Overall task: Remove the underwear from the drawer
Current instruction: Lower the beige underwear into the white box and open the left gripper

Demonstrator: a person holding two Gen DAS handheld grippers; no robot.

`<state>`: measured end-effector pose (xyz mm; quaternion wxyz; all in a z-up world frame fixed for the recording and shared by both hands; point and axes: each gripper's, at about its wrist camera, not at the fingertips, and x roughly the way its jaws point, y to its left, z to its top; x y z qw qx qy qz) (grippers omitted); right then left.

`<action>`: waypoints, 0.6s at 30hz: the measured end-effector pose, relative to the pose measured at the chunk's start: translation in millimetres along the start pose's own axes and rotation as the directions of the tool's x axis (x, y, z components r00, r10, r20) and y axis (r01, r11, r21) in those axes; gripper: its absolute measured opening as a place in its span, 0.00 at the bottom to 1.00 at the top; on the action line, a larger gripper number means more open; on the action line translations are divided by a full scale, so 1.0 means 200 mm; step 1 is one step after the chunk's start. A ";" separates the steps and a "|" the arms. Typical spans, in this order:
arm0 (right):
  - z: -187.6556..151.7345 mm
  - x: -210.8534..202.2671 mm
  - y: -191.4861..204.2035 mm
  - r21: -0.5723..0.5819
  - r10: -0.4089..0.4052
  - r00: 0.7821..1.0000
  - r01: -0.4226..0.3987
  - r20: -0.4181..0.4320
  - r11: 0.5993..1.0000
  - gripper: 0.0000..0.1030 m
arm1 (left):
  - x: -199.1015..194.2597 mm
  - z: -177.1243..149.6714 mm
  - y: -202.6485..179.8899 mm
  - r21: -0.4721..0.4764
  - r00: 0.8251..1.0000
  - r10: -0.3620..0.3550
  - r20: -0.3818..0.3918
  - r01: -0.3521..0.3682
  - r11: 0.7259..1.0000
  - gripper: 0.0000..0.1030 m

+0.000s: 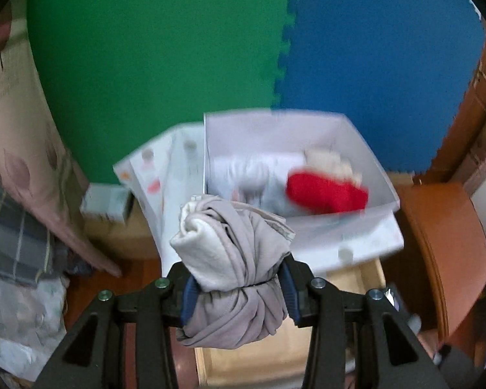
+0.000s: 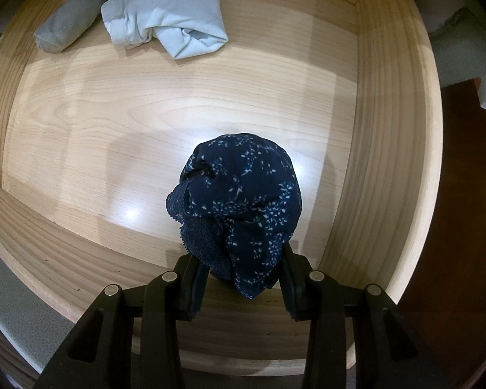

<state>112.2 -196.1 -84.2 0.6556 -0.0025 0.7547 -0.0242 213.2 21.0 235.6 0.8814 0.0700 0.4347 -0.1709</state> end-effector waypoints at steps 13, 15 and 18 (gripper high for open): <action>-0.01 0.01 -0.02 0.002 0.012 1.000 -0.012 0.009 1.000 0.36 | 0.45 0.42 -0.04 -0.065 1.000 0.009 0.002 -0.009 0.998 0.42; -0.02 0.02 -0.03 0.001 0.019 1.000 -0.019 0.010 1.000 0.36 | 0.55 0.41 -0.06 -0.062 0.999 0.016 -0.037 -0.018 0.998 0.42; -0.01 0.02 -0.04 -0.002 0.022 1.000 -0.022 0.012 1.000 0.37 | 0.68 0.37 -0.10 -0.039 0.996 0.033 -0.084 -0.036 0.999 0.42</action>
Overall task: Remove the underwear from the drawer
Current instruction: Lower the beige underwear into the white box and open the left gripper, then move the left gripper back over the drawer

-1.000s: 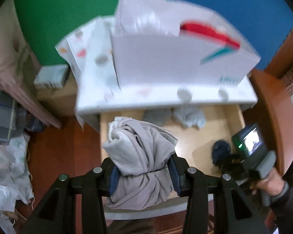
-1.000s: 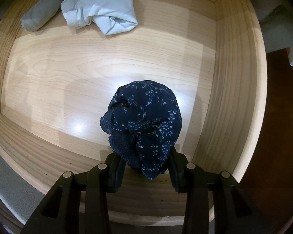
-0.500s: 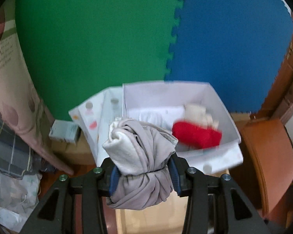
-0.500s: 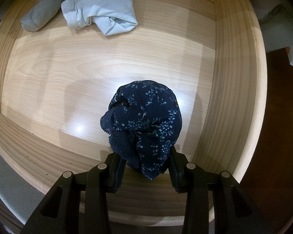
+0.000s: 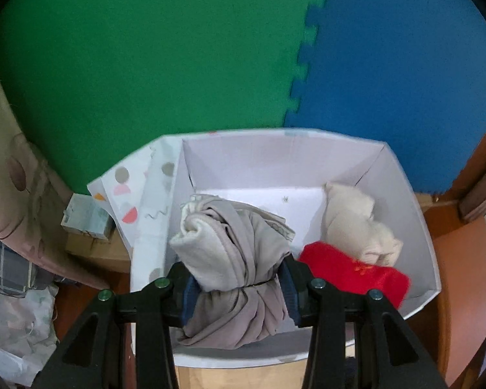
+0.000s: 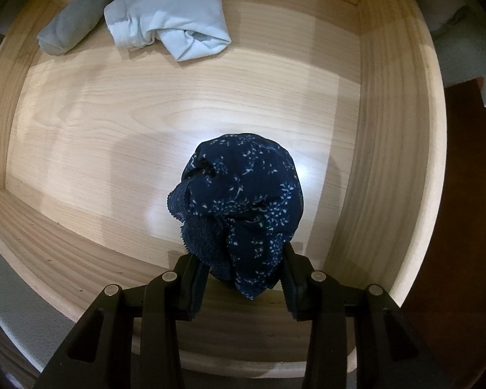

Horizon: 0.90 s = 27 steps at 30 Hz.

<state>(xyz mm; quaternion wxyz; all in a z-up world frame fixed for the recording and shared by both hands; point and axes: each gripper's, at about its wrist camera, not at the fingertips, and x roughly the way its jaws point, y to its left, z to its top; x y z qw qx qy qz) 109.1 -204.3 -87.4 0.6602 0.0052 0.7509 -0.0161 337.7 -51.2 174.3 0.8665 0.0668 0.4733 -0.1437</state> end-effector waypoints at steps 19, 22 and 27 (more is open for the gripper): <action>-0.02 0.02 0.01 0.004 0.012 1.000 -0.012 0.000 1.000 0.37 | -0.04 -0.11 -0.02 0.055 1.000 0.014 -0.027 -0.012 0.998 0.53; -0.02 0.02 0.01 0.003 0.011 1.000 -0.011 0.000 1.000 0.37 | -0.16 -0.19 0.02 0.052 1.000 0.012 0.011 -0.013 0.999 0.53; -0.01 0.02 0.01 0.011 0.015 1.000 -0.015 -0.006 1.000 0.36 | -0.32 -0.35 0.08 0.052 0.999 0.021 0.036 -0.023 0.998 0.53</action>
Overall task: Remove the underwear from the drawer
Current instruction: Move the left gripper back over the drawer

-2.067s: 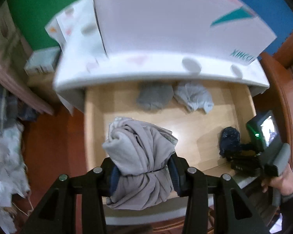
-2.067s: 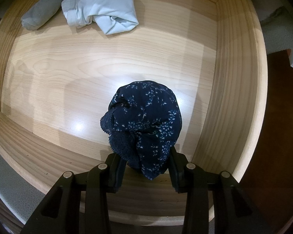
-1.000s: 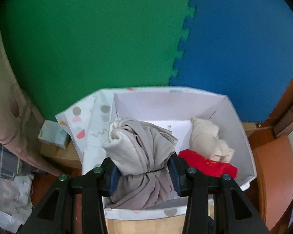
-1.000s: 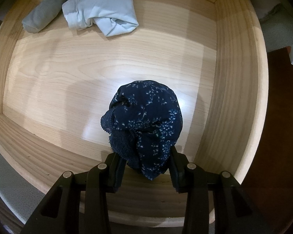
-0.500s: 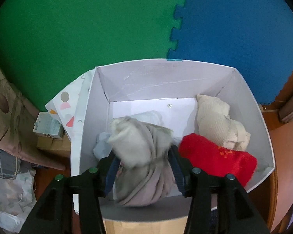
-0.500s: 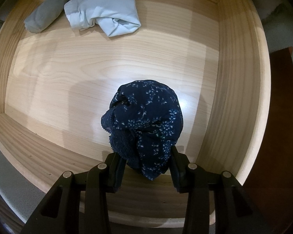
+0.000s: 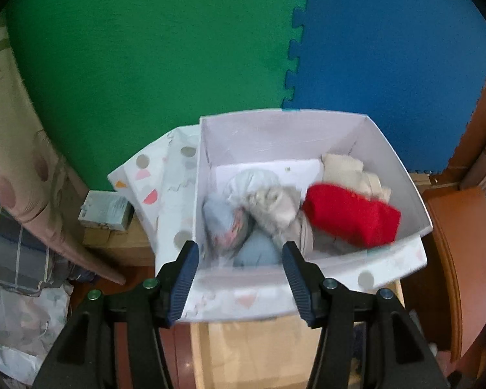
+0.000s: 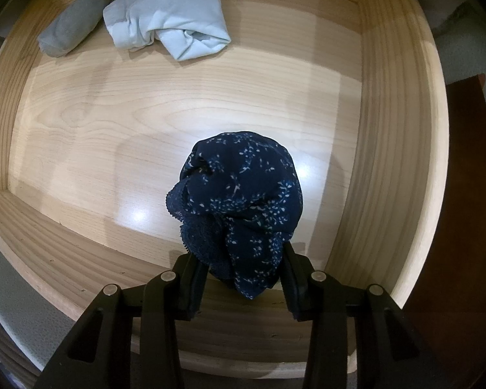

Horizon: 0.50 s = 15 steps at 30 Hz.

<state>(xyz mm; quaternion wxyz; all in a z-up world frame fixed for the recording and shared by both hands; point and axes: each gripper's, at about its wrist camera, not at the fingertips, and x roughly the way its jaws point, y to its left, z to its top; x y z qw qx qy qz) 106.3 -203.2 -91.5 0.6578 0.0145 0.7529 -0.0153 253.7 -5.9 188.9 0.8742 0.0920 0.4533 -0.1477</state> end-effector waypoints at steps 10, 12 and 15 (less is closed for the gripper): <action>0.01 0.01 0.00 -0.006 -0.008 1.000 0.008 -0.017 1.000 0.32 | 0.10 -0.52 0.09 -0.017 0.994 0.061 -0.094 -0.063 0.998 0.53; 0.01 0.02 0.00 -0.008 -0.015 1.000 0.015 -0.016 1.000 0.31 | 0.15 -0.61 0.08 -0.014 0.990 0.088 -0.110 -0.091 0.996 0.53; 0.00 0.01 0.01 -0.012 -0.028 1.000 0.028 -0.001 1.000 0.29 | 0.25 -0.75 0.09 -0.018 0.984 0.103 -0.142 -0.107 0.994 0.53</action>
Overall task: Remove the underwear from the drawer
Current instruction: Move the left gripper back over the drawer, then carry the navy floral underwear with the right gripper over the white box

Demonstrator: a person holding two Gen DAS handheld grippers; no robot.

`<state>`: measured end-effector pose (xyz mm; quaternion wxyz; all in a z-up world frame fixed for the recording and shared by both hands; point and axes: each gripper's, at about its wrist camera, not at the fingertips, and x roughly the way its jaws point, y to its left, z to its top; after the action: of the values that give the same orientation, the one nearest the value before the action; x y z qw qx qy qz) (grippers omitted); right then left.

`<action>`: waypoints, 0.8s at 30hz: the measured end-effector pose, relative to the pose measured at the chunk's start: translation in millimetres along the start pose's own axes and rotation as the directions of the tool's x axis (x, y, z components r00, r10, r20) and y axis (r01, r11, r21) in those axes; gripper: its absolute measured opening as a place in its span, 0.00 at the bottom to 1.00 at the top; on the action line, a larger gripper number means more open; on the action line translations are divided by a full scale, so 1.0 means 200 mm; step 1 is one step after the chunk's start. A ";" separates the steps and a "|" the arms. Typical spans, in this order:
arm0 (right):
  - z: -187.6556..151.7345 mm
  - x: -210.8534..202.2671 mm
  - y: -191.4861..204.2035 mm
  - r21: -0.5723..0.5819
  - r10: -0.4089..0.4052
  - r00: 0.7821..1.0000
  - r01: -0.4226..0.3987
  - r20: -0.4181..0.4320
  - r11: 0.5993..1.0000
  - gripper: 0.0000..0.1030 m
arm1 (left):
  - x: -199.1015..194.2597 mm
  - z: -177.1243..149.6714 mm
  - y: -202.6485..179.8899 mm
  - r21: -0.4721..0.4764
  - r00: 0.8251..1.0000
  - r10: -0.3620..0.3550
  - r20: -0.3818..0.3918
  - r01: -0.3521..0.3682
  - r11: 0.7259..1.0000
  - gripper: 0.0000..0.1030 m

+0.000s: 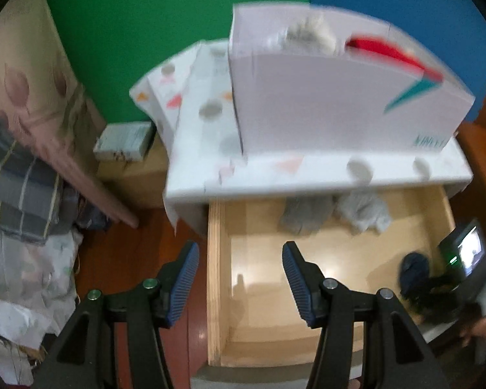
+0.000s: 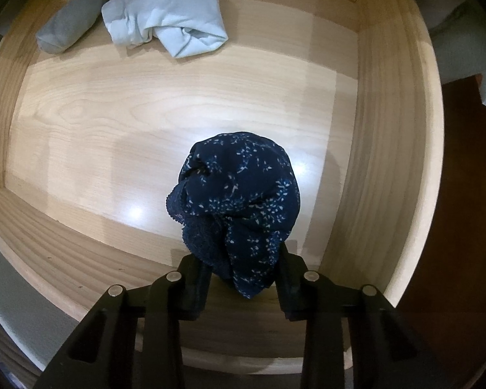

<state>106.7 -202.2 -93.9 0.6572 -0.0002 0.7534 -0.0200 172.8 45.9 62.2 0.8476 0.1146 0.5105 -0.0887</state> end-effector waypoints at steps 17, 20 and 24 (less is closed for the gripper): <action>-0.02 -0.12 0.03 0.027 -0.007 0.990 0.003 0.142 1.000 0.24 | 0.24 -0.28 -0.05 0.012 0.998 0.051 0.023 -0.052 0.999 0.53; -0.01 -0.18 0.04 0.036 -0.003 0.985 -0.004 0.173 0.999 0.24 | 0.23 -0.28 -0.04 -0.003 0.997 0.050 0.051 -0.050 0.999 0.53; 0.00 -0.26 0.02 0.047 0.007 0.979 -0.017 0.205 0.999 0.24 | 0.25 -0.29 -0.04 -0.043 0.998 0.043 0.048 -0.041 0.998 0.53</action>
<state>114.6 -196.0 -43.3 0.7312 0.0181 0.6810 -0.0342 145.9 53.5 -9.4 0.8637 0.1053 0.4888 -0.0629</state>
